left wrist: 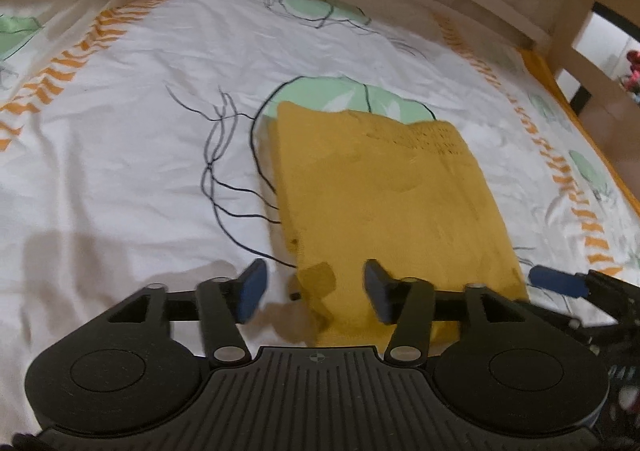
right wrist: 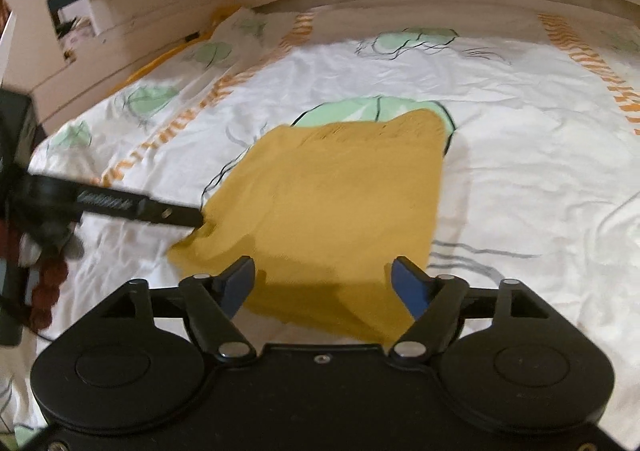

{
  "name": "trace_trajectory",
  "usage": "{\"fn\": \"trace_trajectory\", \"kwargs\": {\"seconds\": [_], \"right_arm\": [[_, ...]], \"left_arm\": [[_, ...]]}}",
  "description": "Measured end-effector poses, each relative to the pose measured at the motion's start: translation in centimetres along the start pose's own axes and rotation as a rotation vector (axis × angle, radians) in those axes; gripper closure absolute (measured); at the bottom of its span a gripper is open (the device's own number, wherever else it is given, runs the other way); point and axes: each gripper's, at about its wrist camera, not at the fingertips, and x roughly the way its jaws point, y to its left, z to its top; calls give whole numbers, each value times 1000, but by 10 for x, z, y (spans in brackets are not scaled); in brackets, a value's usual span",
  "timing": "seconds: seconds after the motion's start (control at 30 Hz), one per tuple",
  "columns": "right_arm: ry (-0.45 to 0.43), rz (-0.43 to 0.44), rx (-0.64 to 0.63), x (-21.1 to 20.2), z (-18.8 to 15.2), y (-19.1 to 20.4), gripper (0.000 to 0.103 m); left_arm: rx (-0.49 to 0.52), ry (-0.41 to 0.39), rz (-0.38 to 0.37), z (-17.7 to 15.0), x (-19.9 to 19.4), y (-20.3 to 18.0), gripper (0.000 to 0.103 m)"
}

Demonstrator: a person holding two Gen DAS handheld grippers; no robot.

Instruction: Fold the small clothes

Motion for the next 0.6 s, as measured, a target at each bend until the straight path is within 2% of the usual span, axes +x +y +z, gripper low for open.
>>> {"fn": "trace_trajectory", "kwargs": {"seconds": [0.03, 0.1, 0.37, 0.6], "right_arm": [[-2, 3, 8, 0, 2, -4, 13], [-8, 21, 33, 4, 10, -13, 9], [3, 65, 152, 29, 35, -50, 6], [55, 99, 223, 70, 61, -69, 6]], "left_arm": [[-6, -2, 1, 0, 0, 2, 40], [-21, 7, 8, -1, 1, 6, 39], [-58, 87, -44, -8, 20, 11, 38], [-60, 114, -85, -9, 34, 3, 37]]}}
